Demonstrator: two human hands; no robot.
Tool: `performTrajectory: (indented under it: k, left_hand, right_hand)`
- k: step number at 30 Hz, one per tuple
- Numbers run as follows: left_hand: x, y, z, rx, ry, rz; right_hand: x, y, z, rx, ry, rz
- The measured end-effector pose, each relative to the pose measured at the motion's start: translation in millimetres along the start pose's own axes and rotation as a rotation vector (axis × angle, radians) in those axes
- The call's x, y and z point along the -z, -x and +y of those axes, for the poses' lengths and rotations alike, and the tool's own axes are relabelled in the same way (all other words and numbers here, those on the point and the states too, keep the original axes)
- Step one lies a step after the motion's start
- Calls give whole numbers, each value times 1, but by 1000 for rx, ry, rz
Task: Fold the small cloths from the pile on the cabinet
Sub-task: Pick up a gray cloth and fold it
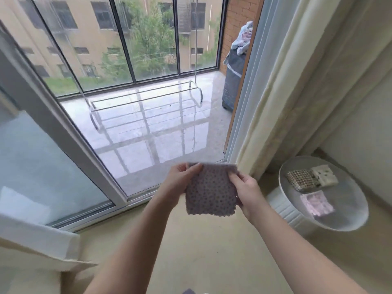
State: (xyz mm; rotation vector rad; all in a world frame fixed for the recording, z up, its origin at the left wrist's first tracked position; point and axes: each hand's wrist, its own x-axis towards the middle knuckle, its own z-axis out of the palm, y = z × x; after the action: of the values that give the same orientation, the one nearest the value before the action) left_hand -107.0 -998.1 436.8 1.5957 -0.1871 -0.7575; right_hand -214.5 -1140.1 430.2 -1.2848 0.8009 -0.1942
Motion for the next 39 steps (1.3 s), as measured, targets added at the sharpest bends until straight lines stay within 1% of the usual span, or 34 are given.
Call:
performTrajectory:
  k: [2, 5, 9, 12, 14, 16, 18, 20, 22, 25, 27, 31, 33, 36, 39]
  left_hand:
    - [-36, -13, 5, 1, -4, 15]
    - [-92, -28, 3, 25, 17, 77]
    - [-168, -41, -6, 82, 123, 163]
    - [-241, -45, -12, 134, 196, 217]
    - [-287, -49, -14, 153, 247, 214]
    - [-327, -55, -17, 162, 247, 170]
    - [-360, -65, -20, 181, 192, 88]
    - [-388, -80, -27, 214, 106, 52]
    - [-417, -104, -35, 242, 55, 90]
    - [-468, -152, -47, 276, -13, 148]
    - [-505, -189, -55, 297, -103, 136]
    - [-588, -249, -81, 394, -193, -15]
    - [-627, -271, -99, 449, -229, -67]
    - [-680, -301, -135, 489, -289, -88]
    - [-725, -325, -171, 460, -419, -58]
  right_hand:
    - [32, -16, -8, 9, 6, 21]
    - [85, -39, -18, 22, 9, -11]
    - [160, -64, -27, 30, 32, -86]
    - [230, -76, -36, 42, 48, -98]
    - [272, -89, -43, 28, 56, -98]
    - [311, -110, -47, -23, 30, -74]
    - [347, -131, -50, -97, -17, -53]
    - [380, -159, -49, -171, -59, -72]
    - [411, -187, -49, -256, -85, -131]
    - [463, -233, -45, -383, 18, -212]
    - [503, -261, -41, -427, 79, -187]
    - [585, -311, -25, -474, 190, -34]
    - [626, -336, -6, -529, 227, 11]
    - [675, -373, 22, -584, 319, 0]
    - [716, -410, 54, -611, 385, 6]
